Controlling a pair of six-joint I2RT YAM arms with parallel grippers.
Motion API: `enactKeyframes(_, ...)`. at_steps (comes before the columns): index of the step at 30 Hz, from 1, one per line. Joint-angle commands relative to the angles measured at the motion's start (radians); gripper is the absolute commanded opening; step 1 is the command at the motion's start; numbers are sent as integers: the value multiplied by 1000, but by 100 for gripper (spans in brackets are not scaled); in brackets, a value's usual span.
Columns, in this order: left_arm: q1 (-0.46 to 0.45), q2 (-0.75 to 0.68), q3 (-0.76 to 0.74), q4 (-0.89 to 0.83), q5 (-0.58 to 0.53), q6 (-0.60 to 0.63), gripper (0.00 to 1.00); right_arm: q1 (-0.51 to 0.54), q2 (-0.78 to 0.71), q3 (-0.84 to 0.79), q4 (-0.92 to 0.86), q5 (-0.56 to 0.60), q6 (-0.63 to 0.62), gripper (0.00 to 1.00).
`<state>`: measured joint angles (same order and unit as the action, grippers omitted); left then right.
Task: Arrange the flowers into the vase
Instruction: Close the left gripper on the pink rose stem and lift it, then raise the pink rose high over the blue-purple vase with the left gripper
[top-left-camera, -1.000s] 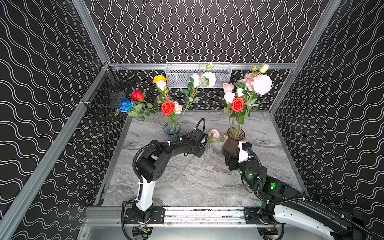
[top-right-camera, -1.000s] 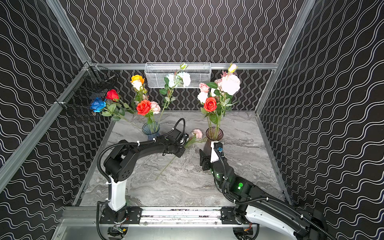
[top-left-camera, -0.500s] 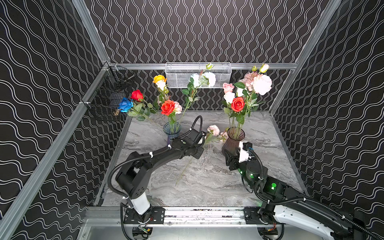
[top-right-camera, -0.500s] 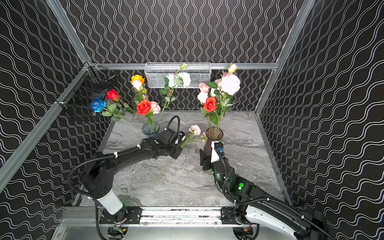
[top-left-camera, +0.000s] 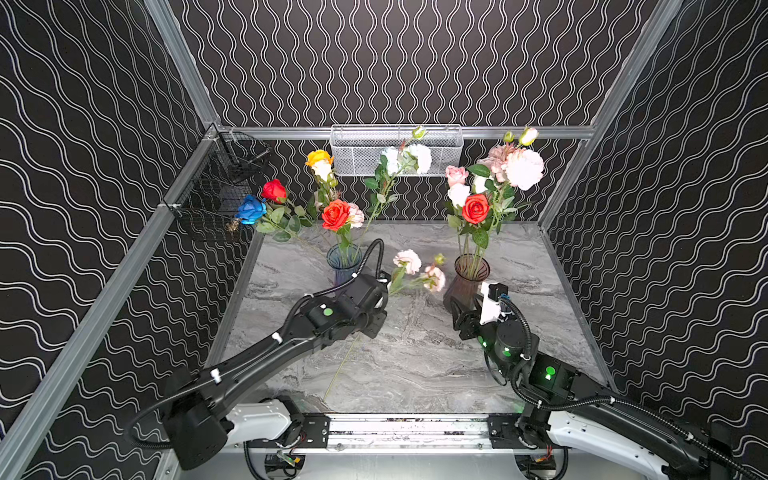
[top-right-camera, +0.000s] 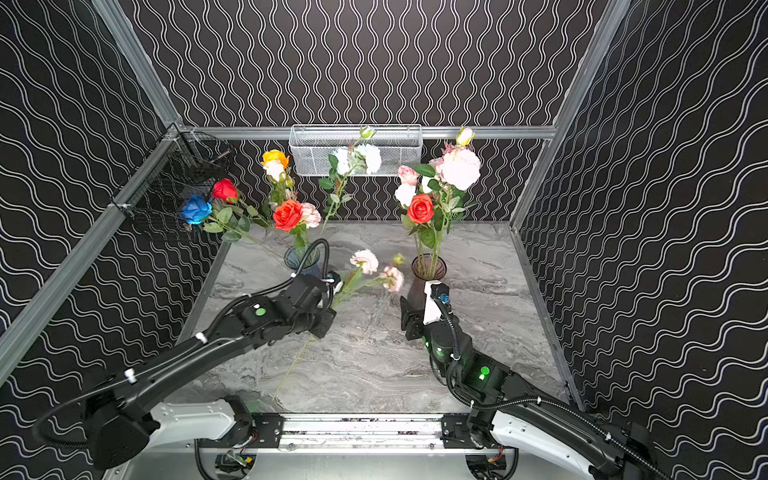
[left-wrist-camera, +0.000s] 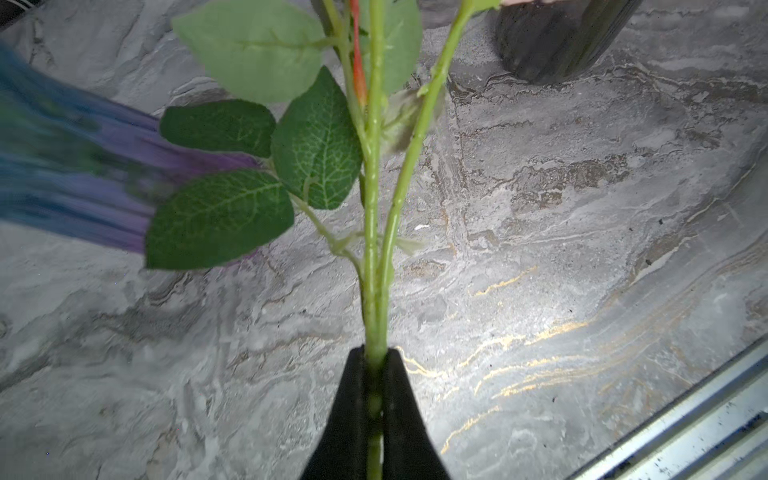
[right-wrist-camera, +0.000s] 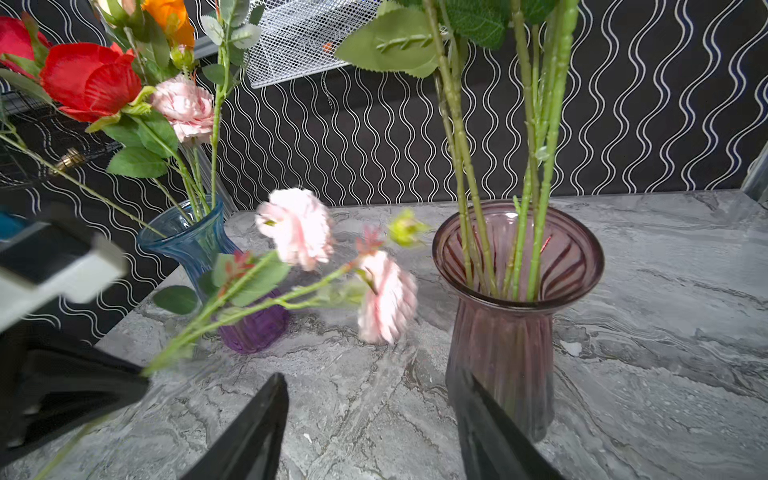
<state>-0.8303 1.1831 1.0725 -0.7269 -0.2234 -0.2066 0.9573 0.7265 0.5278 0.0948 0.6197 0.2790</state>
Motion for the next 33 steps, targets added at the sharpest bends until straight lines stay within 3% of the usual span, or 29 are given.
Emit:
enactKeyframes(1, 0, -60, 36, -103, -35, -26, 0, 0, -11, 8, 31, 3, 1, 65)
enactKeyframes(6, 0, -175, 97, -127, -6, 15, 0, 0, -25, 0, 31, -4, 4, 65)
enactKeyframes(13, -1, -350, 118, 73, 61, 84, 0, 0, -32, -14, 46, -2, 9, 65)
enactKeyframes(15, 0, -387, 108, 164, 49, 98, 0, 1, -35, -12, 46, -3, 6, 65)
enactKeyframes(20, 0, -486, -52, 591, 31, 143, 0, 1, -42, -23, 67, -1, -1, 65)
enactKeyframes(26, 0, -391, -81, 1004, -102, 309, 0, 0, -46, -24, 68, -1, -3, 65)
enactKeyframes(31, 3, -220, -35, 1393, -209, 536, 0, 0, -57, -27, 72, -1, -5, 65)
enactKeyframes(33, 11, -152, 4, 1468, -206, 620, 0, 0, -57, -27, 71, -3, -6, 65)
